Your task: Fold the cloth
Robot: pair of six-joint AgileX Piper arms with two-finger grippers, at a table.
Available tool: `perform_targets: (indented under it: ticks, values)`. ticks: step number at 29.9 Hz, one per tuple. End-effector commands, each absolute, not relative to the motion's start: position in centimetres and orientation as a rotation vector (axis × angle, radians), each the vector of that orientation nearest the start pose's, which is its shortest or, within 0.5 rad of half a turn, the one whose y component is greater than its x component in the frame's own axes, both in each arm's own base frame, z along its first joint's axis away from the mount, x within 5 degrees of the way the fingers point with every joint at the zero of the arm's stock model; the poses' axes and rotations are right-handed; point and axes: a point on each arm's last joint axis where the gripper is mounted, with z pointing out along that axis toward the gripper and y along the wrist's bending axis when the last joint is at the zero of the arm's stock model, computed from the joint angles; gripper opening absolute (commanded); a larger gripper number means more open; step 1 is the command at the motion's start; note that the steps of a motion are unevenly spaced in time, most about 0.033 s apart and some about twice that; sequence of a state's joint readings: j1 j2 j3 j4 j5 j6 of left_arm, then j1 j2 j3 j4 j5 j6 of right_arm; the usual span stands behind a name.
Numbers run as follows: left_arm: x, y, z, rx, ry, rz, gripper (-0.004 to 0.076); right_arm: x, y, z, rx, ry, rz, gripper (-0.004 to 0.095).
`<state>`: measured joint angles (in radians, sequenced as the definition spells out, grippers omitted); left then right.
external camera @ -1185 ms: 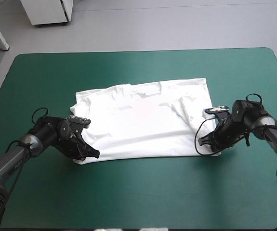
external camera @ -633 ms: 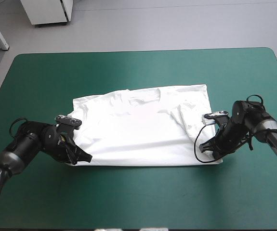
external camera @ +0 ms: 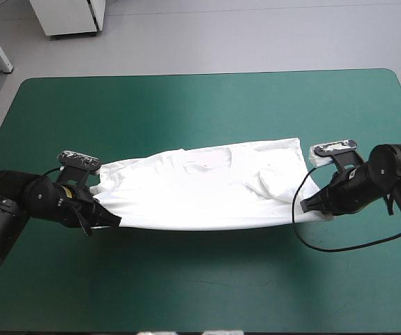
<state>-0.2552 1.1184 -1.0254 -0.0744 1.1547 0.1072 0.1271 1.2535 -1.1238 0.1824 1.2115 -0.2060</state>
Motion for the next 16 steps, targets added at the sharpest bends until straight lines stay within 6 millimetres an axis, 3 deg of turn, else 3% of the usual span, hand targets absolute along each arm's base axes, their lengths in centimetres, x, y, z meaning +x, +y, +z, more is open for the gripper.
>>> perform_targets:
  ticks: [1,8,16]
  values:
    - [19.2,-5.7,35.1,0.446,2.585,-0.151,-0.0009,22.9,4.4,35.1,-0.387,2.636,0.215,-0.0013]
    - [21.6,-6.1,35.0,0.413,2.461,-0.138,-0.0009,26.6,4.7,37.0,-0.311,2.42,0.195,-0.0013]
    - [26.1,-6.5,33.0,0.396,2.374,-0.017,-0.0009,32.8,5.2,36.9,-0.273,2.298,0.171,-0.0013]
